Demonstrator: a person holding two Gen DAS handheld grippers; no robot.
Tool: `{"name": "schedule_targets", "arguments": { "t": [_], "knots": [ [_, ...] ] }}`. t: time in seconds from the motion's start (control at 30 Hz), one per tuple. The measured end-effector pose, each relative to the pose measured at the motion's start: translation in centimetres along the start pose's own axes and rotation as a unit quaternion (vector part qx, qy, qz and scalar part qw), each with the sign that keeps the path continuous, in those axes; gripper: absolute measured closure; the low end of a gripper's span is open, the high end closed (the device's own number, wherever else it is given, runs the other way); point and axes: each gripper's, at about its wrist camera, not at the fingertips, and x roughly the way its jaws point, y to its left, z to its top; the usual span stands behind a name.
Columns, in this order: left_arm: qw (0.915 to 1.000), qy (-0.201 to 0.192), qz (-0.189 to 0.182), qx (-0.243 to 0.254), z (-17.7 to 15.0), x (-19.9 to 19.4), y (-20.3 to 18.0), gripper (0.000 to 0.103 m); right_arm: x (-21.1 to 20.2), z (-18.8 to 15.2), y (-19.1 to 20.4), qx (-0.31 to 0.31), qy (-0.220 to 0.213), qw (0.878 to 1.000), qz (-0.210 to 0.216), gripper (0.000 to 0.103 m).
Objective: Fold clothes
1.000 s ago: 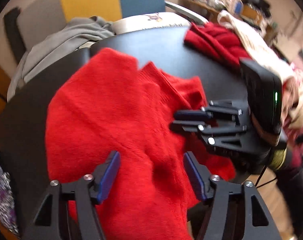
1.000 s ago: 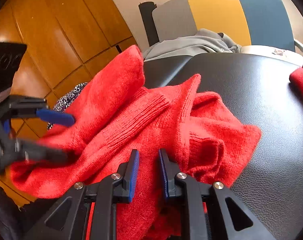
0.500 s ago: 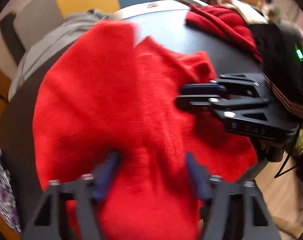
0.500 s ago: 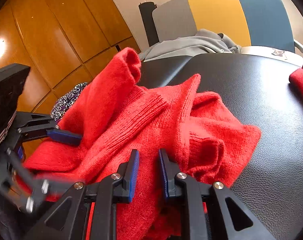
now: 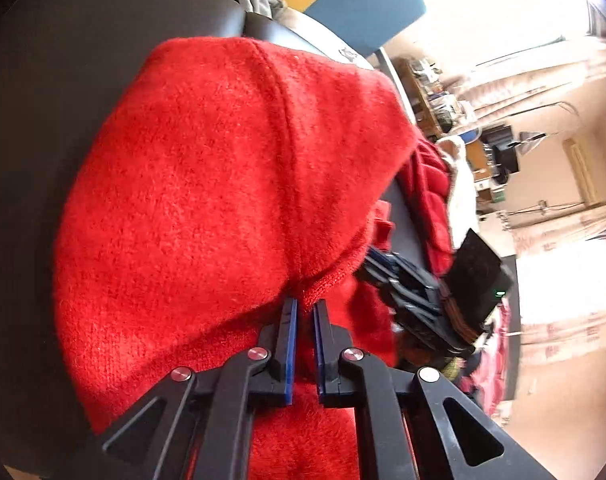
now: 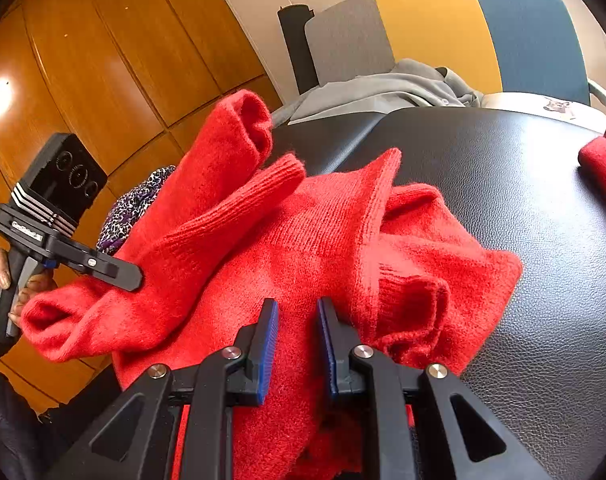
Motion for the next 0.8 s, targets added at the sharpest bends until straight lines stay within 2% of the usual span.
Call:
{"name": "schedule_targets", "arguments": {
  "t": [0.07, 0.1, 0.13, 0.2, 0.27, 0.3, 0.33, 0.37, 0.4, 0.47, 0.53, 0.6, 0.63, 0.67, 0.7, 0.77, 0.8],
  "knots": [
    [0.9978, 0.001, 0.049, 0.043, -0.4, 0.3, -1.7, 0.086, 0.0, 0.0, 0.0, -0.002, -0.001, 1.000, -0.002, 0.084],
    [0.9956, -0.002, 0.073, 0.057, -0.5, 0.4, -2.5, 0.086, 0.1, 0.0, 0.0, -0.004, -0.001, 1.000, -0.003, 0.084],
    [0.9922, -0.008, 0.095, 0.080, -0.6, 0.4, -3.7, 0.081, 0.1, 0.0, 0.1, -0.004, 0.000, 1.000, -0.004, 0.084],
    [0.9834, -0.016, 0.130, 0.125, -0.4, 1.1, -5.2, 0.065, 0.1, 0.0, 0.1, -0.005, -0.001, 1.000, -0.005, 0.084],
    [0.9700, -0.019, 0.169, 0.174, -0.4, 1.6, -7.2, 0.040, 0.1, 0.0, 0.2, -0.006, -0.001, 1.000, -0.006, 0.084],
    [0.9617, -0.020, 0.191, 0.196, -0.3, 1.9, -7.9, 0.037, 0.1, 0.0, 0.1, -0.006, -0.001, 1.000, -0.006, 0.084],
    [0.9480, -0.020, 0.224, 0.226, -0.2, 2.5, -8.9, 0.032, 0.1, 0.0, 0.1, -0.007, -0.001, 1.000, -0.007, 0.084],
    [0.9378, -0.020, 0.246, 0.245, 0.1, 2.9, -9.1, 0.030, 0.1, 0.1, 0.1, -0.008, -0.002, 1.000, -0.007, 0.084],
    [0.9311, -0.017, 0.258, 0.257, 0.2, 3.0, -9.2, 0.029, 0.1, 0.1, 0.1, -0.008, -0.002, 1.000, -0.007, 0.084],
    [0.9180, 0.006, 0.283, 0.277, 0.3, 4.3, -9.4, 0.017, 0.1, 0.1, 0.0, -0.008, -0.003, 1.000, -0.007, 0.084],
    [0.9028, 0.032, 0.310, 0.296, 0.4, 6.2, -9.3, 0.014, 0.1, 0.1, -0.1, -0.007, -0.004, 1.000, -0.004, 0.084],
    [0.8927, 0.043, 0.328, 0.306, 0.4, 7.5, -8.9, 0.014, 0.1, 0.1, -0.2, -0.005, -0.005, 1.000, -0.001, 0.084],
    [0.8958, 0.041, 0.328, 0.298, 0.6, 7.2, -8.5, 0.021, 0.1, 0.1, -0.2, -0.004, -0.006, 1.000, 0.000, 0.084],
    [0.9013, 0.037, 0.324, 0.286, 0.9, 6.7, -7.9, 0.037, 0.1, 0.1, -0.3, -0.003, -0.006, 1.000, 0.002, 0.084],
    [0.9114, 0.031, 0.311, 0.267, 1.5, 5.7, -7.3, 0.047, 0.1, 0.1, -0.3, -0.003, -0.007, 1.000, 0.003, 0.084],
    [0.9461, 0.027, 0.251, 0.203, 3.0, 3.1, -5.3, 0.072, 0.2, 0.1, -0.5, -0.002, -0.007, 1.000, 0.006, 0.084],
    [0.9611, 0.025, 0.218, 0.168, 3.7, 1.8, -4.2, 0.079, 0.2, 0.1, -0.7, -0.001, -0.008, 1.000, 0.008, 0.084]
  ]
}}
